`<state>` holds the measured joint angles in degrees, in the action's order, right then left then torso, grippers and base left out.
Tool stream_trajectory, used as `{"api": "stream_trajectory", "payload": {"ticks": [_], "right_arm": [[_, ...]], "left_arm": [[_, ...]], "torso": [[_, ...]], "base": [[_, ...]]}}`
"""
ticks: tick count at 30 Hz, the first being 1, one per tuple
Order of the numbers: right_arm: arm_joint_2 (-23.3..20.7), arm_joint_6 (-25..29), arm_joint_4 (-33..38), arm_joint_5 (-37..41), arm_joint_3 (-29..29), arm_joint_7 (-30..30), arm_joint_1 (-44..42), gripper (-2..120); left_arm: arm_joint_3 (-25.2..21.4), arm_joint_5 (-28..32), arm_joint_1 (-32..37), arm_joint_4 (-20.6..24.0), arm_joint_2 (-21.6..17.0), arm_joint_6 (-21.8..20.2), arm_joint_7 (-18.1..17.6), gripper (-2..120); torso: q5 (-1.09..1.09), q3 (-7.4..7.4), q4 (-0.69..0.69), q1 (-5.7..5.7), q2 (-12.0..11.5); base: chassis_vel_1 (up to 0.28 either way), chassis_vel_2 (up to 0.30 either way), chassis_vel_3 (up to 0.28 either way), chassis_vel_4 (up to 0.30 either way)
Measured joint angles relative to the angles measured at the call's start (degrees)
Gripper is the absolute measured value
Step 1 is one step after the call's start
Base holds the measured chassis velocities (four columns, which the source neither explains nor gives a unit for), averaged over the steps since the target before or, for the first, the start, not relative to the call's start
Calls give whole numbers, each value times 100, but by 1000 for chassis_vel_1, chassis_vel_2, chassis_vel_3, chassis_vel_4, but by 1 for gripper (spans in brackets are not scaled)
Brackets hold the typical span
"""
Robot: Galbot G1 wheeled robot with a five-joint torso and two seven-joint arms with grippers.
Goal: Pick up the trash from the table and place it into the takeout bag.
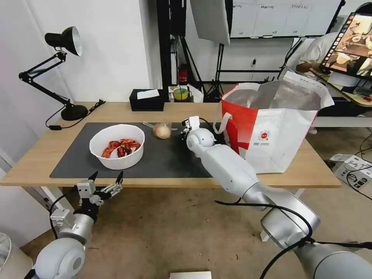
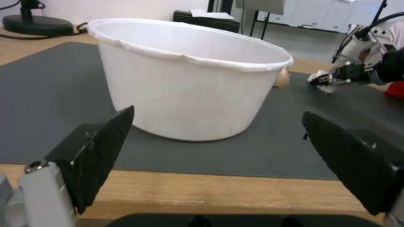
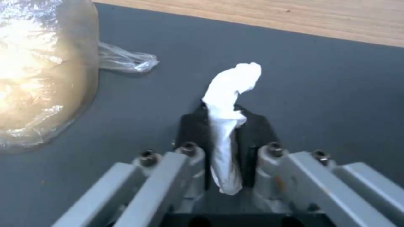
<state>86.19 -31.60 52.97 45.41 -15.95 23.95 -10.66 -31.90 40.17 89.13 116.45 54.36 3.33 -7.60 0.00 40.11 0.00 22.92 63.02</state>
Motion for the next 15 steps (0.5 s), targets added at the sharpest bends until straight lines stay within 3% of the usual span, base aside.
{"api": "stream_trajectory", "payload": {"ticks": [4,15], "right_arm": [[-1,2,35,0,1,15,-36,0],[-116,66,282,5,32,72,-116,0]], "left_arm": [[-3,7,8,4,-6,1,0,100],[-25,27,26,50,-22,4,0,100]], "torso": [[0,0,0,0,0],[0,0,1,0,0]], "base": [[0,0,0,0],[0,0,0,0]]}}
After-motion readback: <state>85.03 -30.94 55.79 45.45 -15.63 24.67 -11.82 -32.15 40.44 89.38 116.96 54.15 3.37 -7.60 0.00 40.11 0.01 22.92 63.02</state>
